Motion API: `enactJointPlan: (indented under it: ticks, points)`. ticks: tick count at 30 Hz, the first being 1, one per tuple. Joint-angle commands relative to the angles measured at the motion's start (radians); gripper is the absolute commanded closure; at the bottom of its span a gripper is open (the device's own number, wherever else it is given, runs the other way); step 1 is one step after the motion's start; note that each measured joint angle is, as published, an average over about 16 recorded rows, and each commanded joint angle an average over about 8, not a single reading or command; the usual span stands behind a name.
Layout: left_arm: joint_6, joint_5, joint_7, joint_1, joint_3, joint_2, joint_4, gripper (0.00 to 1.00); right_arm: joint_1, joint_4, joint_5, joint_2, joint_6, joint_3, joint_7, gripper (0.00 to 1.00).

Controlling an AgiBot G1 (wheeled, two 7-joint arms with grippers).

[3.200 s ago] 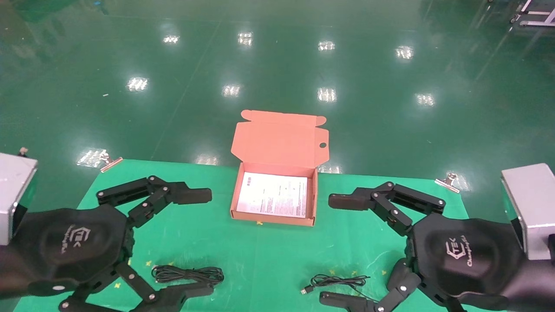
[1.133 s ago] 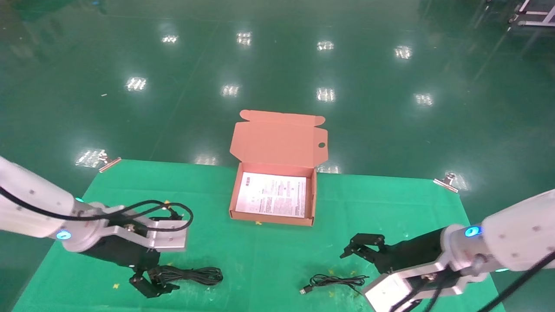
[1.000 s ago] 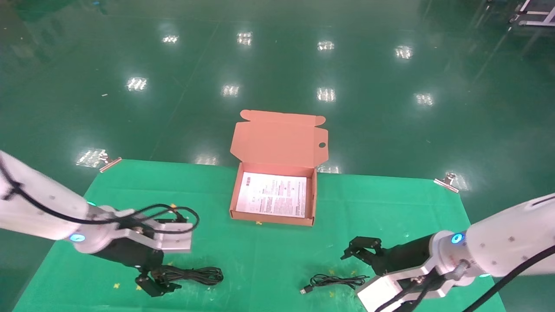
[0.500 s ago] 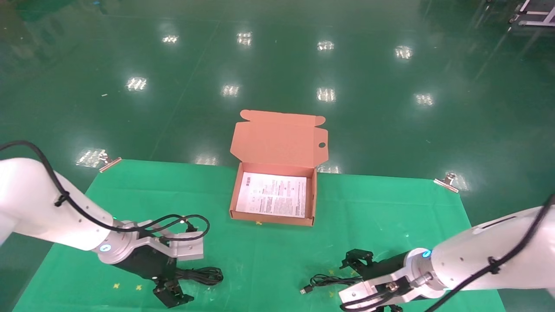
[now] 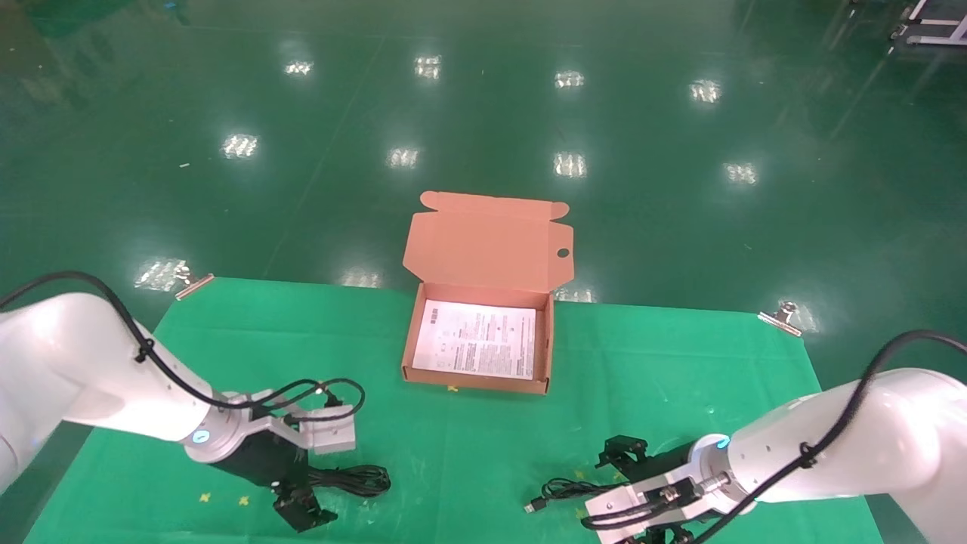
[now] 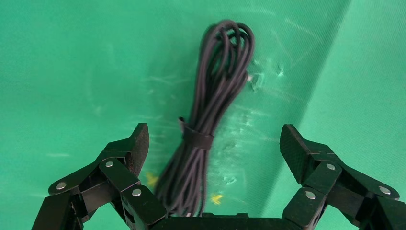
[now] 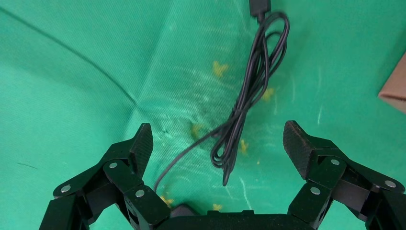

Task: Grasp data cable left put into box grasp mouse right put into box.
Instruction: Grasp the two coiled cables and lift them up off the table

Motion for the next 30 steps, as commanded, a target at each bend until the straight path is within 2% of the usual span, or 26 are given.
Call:
enactJointPlan:
  ticks: [1, 7, 8, 9, 30]
  points:
    - [-0.017, 0.003, 0.019, -0.002, 0.001, 0.012, 0.037, 0.06, 0.000, -0.027, -0.009, -0.010, 0.014, -0.002, -0.006, 0.20]
    - [-0.057, 0.009, 0.058, -0.006, 0.002, 0.032, 0.087, 0.80, 0.000, -0.076, -0.022, -0.031, 0.043, -0.004, -0.008, 0.95]
    - [-0.060, 0.009, 0.061, -0.006, 0.002, 0.034, 0.091, 0.92, 0.000, -0.079, -0.023, -0.032, 0.045, -0.004, -0.009, 1.00]
    - [-0.063, 0.009, 0.063, -0.006, 0.002, 0.035, 0.093, 0.99, 0.000, -0.082, -0.024, -0.034, 0.046, -0.005, -0.009, 1.00]
    - [-0.051, 0.007, 0.050, -0.005, 0.002, 0.028, 0.077, 1.00, 0.000, -0.070, -0.019, -0.027, 0.040, -0.003, -0.008, 1.00]
